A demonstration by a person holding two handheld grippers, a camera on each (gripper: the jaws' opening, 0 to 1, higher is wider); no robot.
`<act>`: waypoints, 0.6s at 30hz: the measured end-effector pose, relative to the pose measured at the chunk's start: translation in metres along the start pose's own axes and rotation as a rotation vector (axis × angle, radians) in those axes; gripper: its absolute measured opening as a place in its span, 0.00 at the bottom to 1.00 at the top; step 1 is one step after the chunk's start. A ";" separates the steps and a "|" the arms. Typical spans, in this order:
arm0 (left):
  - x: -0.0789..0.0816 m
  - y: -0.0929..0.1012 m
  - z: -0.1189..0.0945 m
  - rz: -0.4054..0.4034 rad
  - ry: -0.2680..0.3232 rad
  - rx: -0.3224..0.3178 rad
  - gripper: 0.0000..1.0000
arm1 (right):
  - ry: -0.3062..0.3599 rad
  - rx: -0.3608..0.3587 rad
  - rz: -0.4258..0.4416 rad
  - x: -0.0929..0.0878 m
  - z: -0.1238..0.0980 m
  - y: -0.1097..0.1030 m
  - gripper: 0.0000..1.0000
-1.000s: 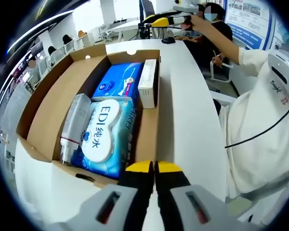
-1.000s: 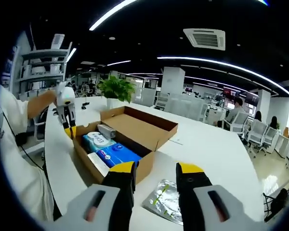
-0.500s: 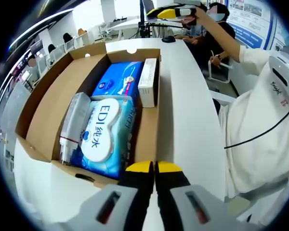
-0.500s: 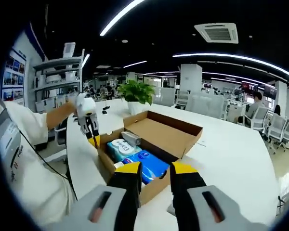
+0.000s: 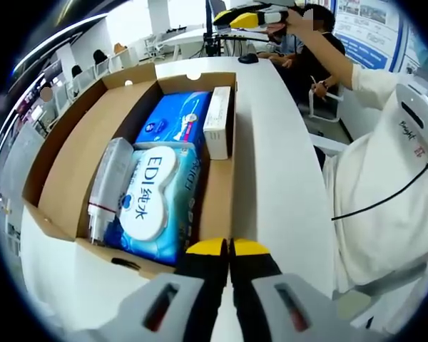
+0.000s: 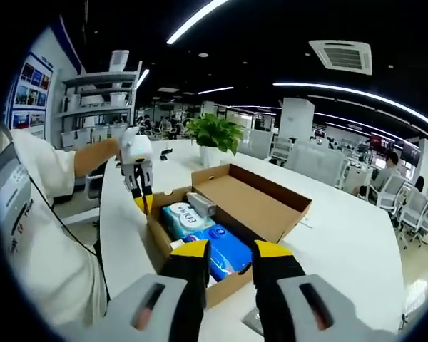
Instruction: Operate the shoe box by opening the lid, removing the specified soft item, and placing it in the target area until the item is outside and the box remains undamaged.
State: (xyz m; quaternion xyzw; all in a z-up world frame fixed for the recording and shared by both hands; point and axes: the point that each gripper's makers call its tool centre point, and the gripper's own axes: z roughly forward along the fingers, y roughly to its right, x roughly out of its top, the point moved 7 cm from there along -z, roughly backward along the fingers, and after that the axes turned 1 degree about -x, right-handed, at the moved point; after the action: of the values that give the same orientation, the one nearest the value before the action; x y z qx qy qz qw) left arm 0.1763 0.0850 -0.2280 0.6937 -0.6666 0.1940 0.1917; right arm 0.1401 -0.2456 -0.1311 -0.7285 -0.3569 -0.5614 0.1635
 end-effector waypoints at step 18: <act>-0.001 0.001 -0.001 0.009 0.015 0.010 0.01 | -0.046 0.128 -0.120 0.032 0.034 0.001 0.31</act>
State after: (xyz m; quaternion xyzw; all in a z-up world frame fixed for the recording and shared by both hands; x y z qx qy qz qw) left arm 0.1753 0.0860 -0.2279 0.6901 -0.6674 0.2033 0.1923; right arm 0.1677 -0.2137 -0.1116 -0.7066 -0.4387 -0.5293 0.1675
